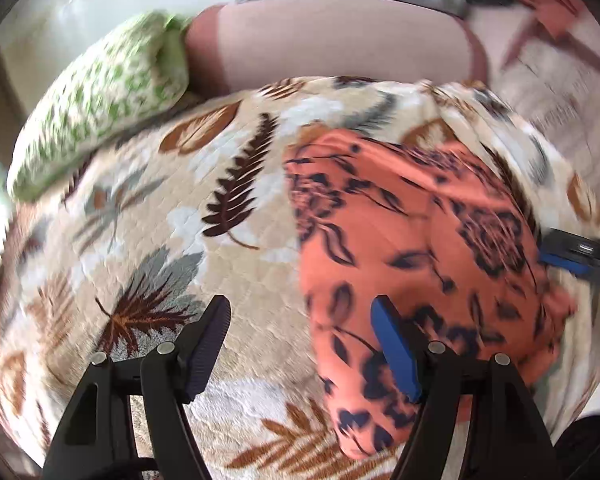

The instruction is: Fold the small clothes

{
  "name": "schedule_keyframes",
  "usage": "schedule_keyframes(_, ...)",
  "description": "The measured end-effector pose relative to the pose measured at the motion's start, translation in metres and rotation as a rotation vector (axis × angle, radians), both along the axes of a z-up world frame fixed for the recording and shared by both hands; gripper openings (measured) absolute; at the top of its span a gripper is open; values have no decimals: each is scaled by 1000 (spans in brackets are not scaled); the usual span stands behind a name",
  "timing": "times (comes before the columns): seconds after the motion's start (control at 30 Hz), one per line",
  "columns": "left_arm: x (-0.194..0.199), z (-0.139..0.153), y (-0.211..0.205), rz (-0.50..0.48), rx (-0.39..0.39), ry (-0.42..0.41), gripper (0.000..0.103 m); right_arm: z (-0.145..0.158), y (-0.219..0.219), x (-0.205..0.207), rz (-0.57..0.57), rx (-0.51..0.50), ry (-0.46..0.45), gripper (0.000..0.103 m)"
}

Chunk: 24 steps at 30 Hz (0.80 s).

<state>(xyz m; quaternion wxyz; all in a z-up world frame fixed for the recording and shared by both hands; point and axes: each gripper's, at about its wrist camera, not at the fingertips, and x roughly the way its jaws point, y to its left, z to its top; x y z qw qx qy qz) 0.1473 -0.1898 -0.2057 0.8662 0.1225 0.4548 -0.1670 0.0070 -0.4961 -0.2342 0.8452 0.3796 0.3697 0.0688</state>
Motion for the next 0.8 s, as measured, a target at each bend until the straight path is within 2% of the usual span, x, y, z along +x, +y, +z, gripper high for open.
schedule_keyframes(0.03, 6, -2, 4, 23, -17, 20, 73, 1, -9, -4, -51, 10, -13, 83)
schedule_keyframes(0.07, 12, -4, 8, 41, -36, 40, 73, 0, -15, -7, -89, 20, -21, 87)
schedule_keyframes(0.2, 26, -14, 19, 62, -131, 130, 74, -17, -37, -5, -120, 111, 20, 87)
schedule_keyframes(0.37, 32, -24, 22, 37, -257, 222, 74, -30, -41, 5, -108, 149, 71, 87)
schedule_keyframes(0.53, 37, -28, 18, 30, -275, 247, 77, -39, -38, 12, -86, 143, 83, 87)
schedule_keyframes(0.6, 39, -32, 15, 21, -258, 255, 80, -37, -26, 18, -33, 101, 90, 77)
schedule_keyframes(0.63, 40, -34, 14, 16, -250, 259, 80, -38, -18, 22, 4, 49, 119, 62)
schedule_keyframes(0.67, 39, -36, 13, 11, -245, 261, 80, -41, -8, 26, 37, -10, 157, 41)
schedule_keyframes(0.7, 38, -37, 12, 6, -238, 259, 80, -42, -1, 28, 48, -61, 172, 38)
schedule_keyframes(0.73, 38, -37, 11, 8, -222, 251, 82, -38, 3, 27, 50, -89, 162, 37)
schedule_keyframes(0.77, 38, -37, 12, 12, -209, 242, 82, -31, 8, 26, 63, -118, 144, 31)
schedule_keyframes(0.8, 38, -36, 12, 11, -204, 237, 82, -23, 13, 22, 72, -162, 120, 29)
